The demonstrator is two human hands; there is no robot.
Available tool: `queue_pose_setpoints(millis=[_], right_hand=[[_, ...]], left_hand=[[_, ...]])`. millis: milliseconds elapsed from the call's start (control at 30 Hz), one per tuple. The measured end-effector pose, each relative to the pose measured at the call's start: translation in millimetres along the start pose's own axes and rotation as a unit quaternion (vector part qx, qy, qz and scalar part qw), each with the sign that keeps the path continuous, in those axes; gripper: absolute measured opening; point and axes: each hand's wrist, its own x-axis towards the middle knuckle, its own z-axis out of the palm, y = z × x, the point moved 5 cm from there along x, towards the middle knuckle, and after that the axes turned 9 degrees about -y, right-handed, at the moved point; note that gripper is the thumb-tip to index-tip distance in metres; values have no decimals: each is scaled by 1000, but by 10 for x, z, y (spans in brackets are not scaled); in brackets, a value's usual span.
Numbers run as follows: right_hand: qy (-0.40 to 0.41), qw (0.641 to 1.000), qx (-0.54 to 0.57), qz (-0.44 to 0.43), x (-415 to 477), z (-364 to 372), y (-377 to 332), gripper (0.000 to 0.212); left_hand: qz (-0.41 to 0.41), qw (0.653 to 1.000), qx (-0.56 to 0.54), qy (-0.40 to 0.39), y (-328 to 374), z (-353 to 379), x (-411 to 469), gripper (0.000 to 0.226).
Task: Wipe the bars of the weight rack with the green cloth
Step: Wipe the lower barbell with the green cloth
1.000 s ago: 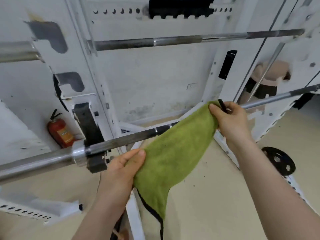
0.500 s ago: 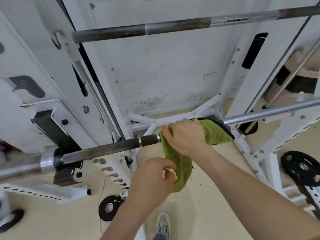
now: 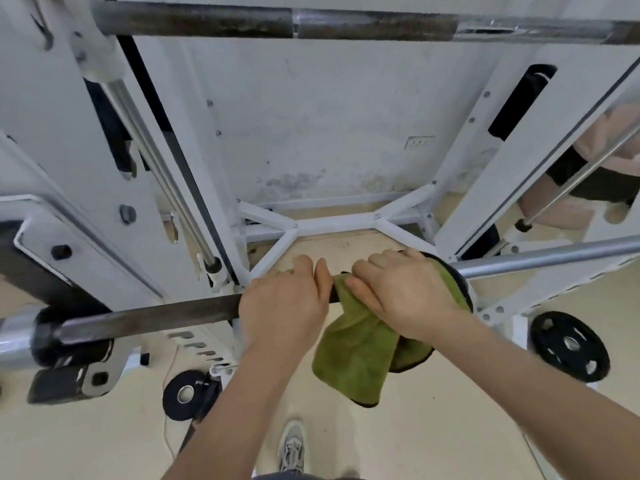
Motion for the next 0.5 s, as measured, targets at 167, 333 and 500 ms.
queue_pose_setpoints(millis=[167,333,500], right_hand=[[-34,996,-18,83,-379,-44,723,62],[4,996,10,91,-346,57,347,50],[47,999,9,9,-504,119,715,28]], left_hand=[[-41,995,66,-64,10,145,47,42],[-32,978,160,-126,204,136,52,18],[-39,987,5,-159,1173,280,-24,37]])
